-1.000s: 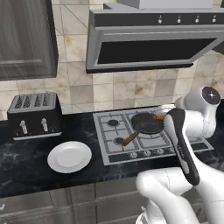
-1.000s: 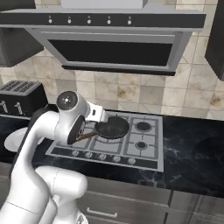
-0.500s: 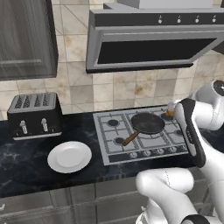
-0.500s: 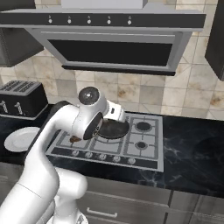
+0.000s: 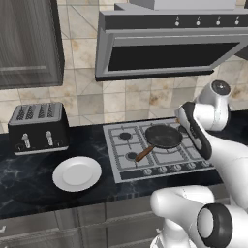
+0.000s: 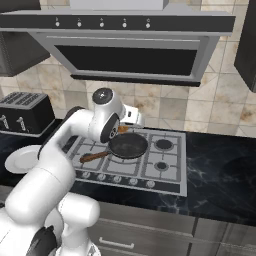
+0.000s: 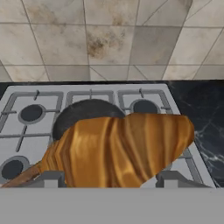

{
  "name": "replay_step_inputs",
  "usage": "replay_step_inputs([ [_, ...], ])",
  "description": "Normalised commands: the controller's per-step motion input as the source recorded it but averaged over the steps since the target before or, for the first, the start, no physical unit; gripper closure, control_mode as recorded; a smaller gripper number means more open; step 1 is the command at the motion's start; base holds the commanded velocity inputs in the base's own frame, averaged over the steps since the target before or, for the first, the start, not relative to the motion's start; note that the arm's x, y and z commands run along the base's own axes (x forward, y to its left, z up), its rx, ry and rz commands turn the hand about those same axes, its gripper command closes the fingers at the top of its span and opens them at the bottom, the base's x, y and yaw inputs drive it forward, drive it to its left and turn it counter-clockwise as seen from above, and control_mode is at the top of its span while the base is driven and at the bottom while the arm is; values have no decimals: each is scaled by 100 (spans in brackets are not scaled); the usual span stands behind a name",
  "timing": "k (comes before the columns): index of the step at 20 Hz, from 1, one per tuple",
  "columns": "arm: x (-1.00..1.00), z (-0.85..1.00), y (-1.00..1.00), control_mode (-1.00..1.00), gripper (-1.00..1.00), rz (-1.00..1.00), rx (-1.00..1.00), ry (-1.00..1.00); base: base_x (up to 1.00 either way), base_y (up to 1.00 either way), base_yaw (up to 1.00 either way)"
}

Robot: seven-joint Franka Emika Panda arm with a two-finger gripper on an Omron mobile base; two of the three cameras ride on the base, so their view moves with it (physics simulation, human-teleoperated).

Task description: Pick the croissant and place it on the pan. Then turn on the stove to warm the croissant.

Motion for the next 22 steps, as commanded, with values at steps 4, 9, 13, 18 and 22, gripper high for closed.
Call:
replay_step_inputs([
  [4,46,-25,0,-100,100,0,-10,6,0,0,0],
  [9,20,-42,12,-100,100,0,-11,7,0,0,0],
  [13,0,-43,18,-100,100,0,-7,6,0,0,0],
  [18,1,-19,12,-100,100,0,-1,3,0,0,0],
  [22,8,-3,2,-100,100,0,0,0,0,0,0],
])
